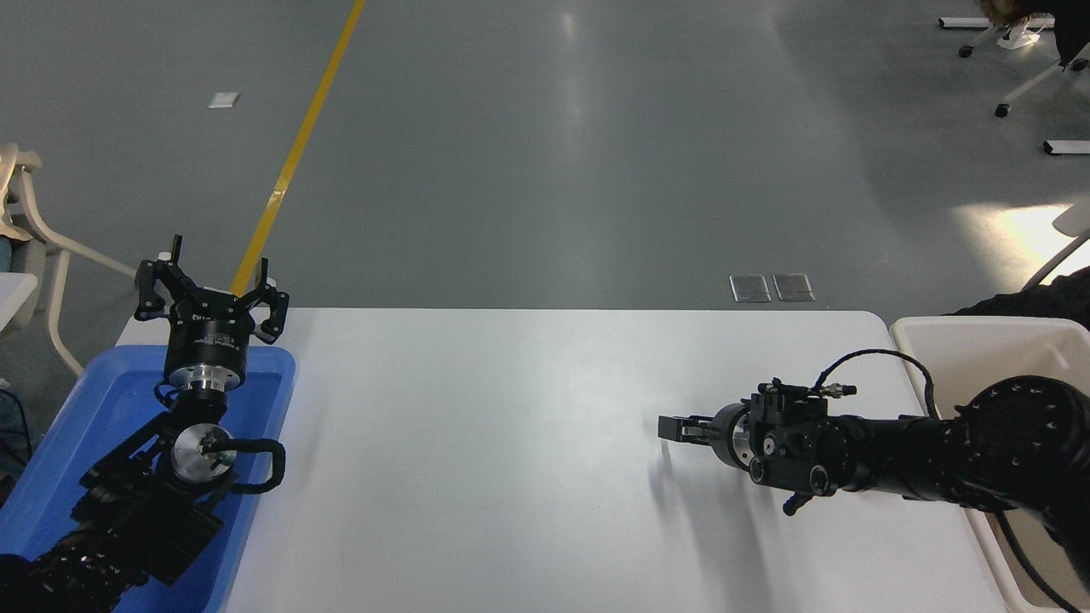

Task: Pick up paper ball place in dustbin

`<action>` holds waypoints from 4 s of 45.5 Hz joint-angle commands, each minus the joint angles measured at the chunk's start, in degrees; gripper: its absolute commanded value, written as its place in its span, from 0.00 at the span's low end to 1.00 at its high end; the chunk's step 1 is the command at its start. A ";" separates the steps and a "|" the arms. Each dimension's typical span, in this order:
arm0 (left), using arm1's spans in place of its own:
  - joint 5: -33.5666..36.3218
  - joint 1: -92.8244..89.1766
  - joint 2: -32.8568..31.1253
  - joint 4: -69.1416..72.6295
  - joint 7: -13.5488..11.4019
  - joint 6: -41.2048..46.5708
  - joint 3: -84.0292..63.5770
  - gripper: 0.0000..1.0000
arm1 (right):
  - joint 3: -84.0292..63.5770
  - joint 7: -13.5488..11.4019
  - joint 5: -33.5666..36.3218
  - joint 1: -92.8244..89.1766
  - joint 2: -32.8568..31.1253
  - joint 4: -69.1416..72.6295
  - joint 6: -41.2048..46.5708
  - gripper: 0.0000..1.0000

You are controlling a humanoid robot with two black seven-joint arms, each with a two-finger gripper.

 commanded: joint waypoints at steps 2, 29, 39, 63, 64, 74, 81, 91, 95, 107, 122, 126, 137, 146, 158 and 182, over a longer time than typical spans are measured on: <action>0.09 0.00 0.03 0.01 0.00 0.01 0.00 0.99 | -3.26 0.04 -0.02 17.40 -14.96 15.27 11.37 1.00; 0.00 0.00 0.03 0.01 0.00 0.01 0.00 0.99 | -7.57 0.04 -4.32 48.27 -27.27 19.59 48.57 1.00; 0.00 0.00 0.03 0.01 0.00 0.01 0.00 0.99 | -10.91 0.04 -8.81 47.66 -28.50 19.76 48.57 1.00; 0.00 0.00 0.03 0.01 0.00 0.01 0.09 0.99 | -14.35 -0.05 -12.85 28.16 -28.41 16.08 27.76 1.00; 0.09 0.00 0.03 0.01 0.00 0.01 0.09 0.99 | -14.26 -0.05 -12.85 26.75 -28.24 15.55 26.26 1.00; 0.09 0.00 0.03 0.01 0.00 0.01 0.09 0.99 | -11.71 -0.05 -8.03 13.30 -25.25 10.10 13.24 1.00; 0.09 0.00 0.03 0.01 0.00 0.01 0.09 0.99 | -5.48 -0.05 -5.65 6.36 -23.93 7.37 12.45 1.00; 0.00 0.00 0.03 0.01 0.00 0.01 0.09 0.99 | 0.86 -0.05 -5.38 -1.20 -19.98 1.05 11.92 1.00; 0.00 0.00 0.03 0.01 0.00 0.01 0.09 0.99 | 3.58 -0.05 -5.38 -4.72 -17.70 -1.32 10.08 1.00; 0.00 0.00 0.03 0.01 0.00 0.01 0.09 0.99 | 5.87 -0.05 -5.47 -10.44 -13.38 -7.22 6.82 1.00; 0.00 0.00 0.03 0.01 0.00 0.01 0.09 0.99 | 7.98 -0.75 -5.47 -12.55 -11.36 -10.21 5.50 0.95; 0.00 0.00 0.03 0.01 0.00 0.01 0.09 0.99 | 7.98 -0.75 -5.47 -12.64 -11.36 -10.30 5.50 0.80; 0.00 0.00 0.03 0.01 0.00 0.01 0.09 0.99 | 7.98 -0.67 -5.30 -13.16 -11.27 -10.30 5.59 0.40; 0.00 0.00 0.03 0.01 0.00 0.01 0.09 0.99 | 7.98 -0.67 -5.38 -13.25 -11.27 -9.86 6.21 0.08; 0.09 -0.01 0.03 0.01 0.00 0.01 0.09 0.99 | 3.86 -0.58 -6.17 -3.78 -18.55 -0.82 7.70 0.00; 0.09 0.00 0.12 0.01 0.00 0.01 0.09 0.99 | -27.00 -0.05 -5.03 58.45 -33.86 36.63 26.67 0.00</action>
